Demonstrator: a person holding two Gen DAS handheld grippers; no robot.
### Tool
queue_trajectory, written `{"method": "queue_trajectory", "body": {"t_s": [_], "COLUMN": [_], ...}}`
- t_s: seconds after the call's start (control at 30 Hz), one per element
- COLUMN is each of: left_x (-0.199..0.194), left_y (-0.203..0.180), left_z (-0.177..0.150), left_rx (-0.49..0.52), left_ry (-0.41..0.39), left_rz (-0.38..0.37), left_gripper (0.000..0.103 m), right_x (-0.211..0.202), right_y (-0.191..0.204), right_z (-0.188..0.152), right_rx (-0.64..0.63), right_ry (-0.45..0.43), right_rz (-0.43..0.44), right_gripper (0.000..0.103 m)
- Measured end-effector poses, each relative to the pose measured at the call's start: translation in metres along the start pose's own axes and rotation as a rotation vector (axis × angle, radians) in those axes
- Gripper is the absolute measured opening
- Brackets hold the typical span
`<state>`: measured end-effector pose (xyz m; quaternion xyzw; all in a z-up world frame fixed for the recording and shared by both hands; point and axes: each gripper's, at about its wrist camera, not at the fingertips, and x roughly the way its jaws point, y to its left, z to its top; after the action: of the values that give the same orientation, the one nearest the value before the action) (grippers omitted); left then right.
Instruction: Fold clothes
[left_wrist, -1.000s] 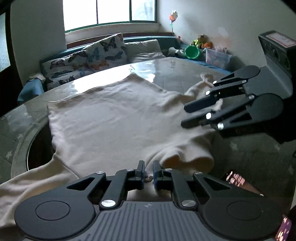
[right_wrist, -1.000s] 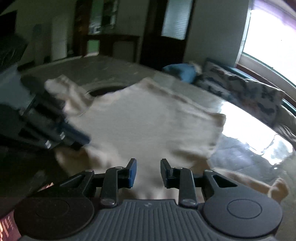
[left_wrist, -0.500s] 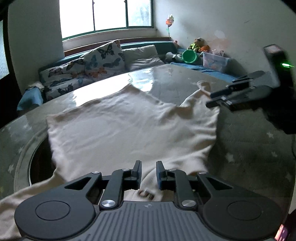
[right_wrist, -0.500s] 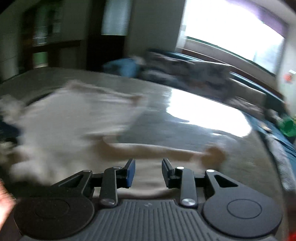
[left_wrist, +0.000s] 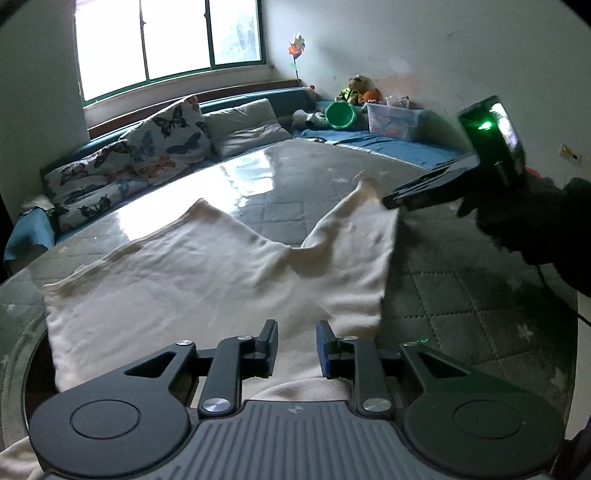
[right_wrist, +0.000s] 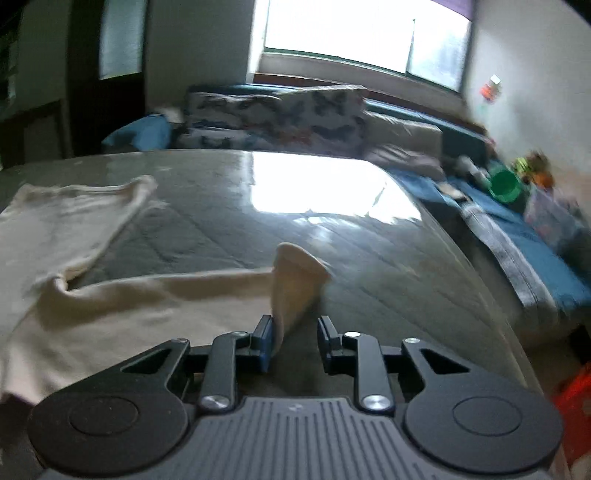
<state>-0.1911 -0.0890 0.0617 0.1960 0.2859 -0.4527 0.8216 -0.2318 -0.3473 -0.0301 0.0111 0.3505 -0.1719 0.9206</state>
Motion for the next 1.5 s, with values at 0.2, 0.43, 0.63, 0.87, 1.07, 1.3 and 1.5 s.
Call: {"method": "queue_trajectory", "body": {"t_s": [0.2, 0.43, 0.63, 0.87, 1.07, 1.3, 1.5], "left_x": [0.008, 0.013, 0.024, 0.040, 0.041, 0.025, 0.004], "left_y": [0.000, -0.017, -0.030, -0.040, -0.046, -0.041, -0.010], "left_z": [0.001, 0.010, 0.013, 0.012, 0.007, 0.009, 0.008], "left_rx": [-0.008, 0.026, 0.054, 0.070, 0.083, 0.071, 0.036], "left_ry": [0.015, 0.001, 0.005, 0.033, 0.035, 0.003, -0.025], "left_rz": [-0.010, -0.053, -0.095, -0.134, -0.148, -0.136, -0.027], "left_gripper": [0.025, 0.028, 0.028, 0.028, 0.036, 0.037, 0.041], "right_x": [-0.006, 0.008, 0.012, 0.010, -0.001, 0.001, 0.016], "right_y": [-0.032, -0.034, -0.032, -0.039, -0.026, 0.004, 0.015], "right_z": [-0.007, 0.003, 0.003, 0.001, 0.005, 0.010, 0.009], "right_rx": [0.102, 0.121, 0.084, 0.086, 0.018, -0.045, -0.042], "right_ry": [-0.012, -0.016, -0.006, 0.001, -0.050, -0.059, -0.018], "right_rz": [0.005, 0.044, 0.004, -0.067, -0.145, -0.008, 0.027], "right_gripper": [0.027, 0.041, 0.020, 0.009, 0.026, 0.027, 0.034]}}
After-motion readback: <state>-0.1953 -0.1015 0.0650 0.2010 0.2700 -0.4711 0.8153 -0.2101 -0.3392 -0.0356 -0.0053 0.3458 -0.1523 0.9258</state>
